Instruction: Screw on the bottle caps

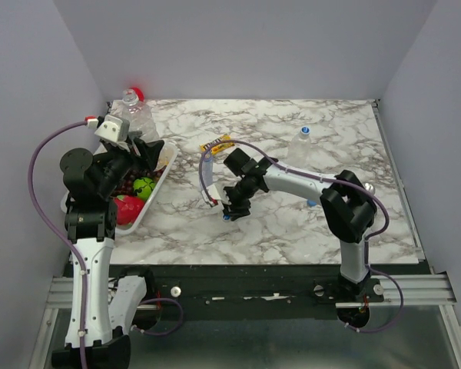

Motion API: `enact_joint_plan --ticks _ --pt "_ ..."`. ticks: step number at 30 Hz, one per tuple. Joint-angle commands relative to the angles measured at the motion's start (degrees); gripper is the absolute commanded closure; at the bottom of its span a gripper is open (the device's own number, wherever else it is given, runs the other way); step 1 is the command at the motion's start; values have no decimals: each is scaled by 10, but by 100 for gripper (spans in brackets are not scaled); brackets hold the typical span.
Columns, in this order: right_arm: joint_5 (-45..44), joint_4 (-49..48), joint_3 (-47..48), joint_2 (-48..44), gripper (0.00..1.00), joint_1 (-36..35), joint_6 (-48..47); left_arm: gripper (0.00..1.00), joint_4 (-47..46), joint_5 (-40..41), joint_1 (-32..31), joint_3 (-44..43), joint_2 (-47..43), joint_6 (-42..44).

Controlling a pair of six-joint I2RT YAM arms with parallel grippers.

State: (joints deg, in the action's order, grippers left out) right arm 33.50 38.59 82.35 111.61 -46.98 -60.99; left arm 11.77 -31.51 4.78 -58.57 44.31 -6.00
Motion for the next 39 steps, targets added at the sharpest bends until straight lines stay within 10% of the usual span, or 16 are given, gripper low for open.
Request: enact_joint_plan --ticks 1,18,30,39 --pt "-25 0 19 27 42 -20 -15 100 -5 9 6 3 -6 -16" --pt "-59 -13 32 76 46 -44 28 100 -3 -3 7 20 -14 -22" --pt "-79 17 -38 -71 72 -37 46 100 -61 -143 1 85 -18 14" --pt "88 255 93 -303 74 77 127 100 -17 -206 -233 191 -6 217"
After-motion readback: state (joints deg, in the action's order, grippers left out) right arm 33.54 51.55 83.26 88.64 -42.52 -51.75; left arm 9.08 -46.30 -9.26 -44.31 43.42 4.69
